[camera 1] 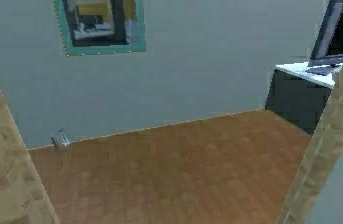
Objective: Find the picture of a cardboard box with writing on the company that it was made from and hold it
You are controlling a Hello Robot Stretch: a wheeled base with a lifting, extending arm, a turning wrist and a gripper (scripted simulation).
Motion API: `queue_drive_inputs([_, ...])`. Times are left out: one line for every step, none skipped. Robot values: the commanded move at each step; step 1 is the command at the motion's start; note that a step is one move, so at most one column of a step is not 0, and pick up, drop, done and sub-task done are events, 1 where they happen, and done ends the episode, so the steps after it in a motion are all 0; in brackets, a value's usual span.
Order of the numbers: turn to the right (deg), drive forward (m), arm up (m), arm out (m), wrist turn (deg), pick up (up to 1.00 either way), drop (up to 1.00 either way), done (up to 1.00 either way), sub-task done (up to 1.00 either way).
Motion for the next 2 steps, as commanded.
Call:
queue_drive_inputs([0.0, 0.30, 0.00, 0.00, 0.0, 0.00, 0.00, 0.00, 0.00])
queue_drive_inputs([6.0, 0.00, 0.00, 0.00, 0.0, 0.00, 0.00, 0.00, 0.00])
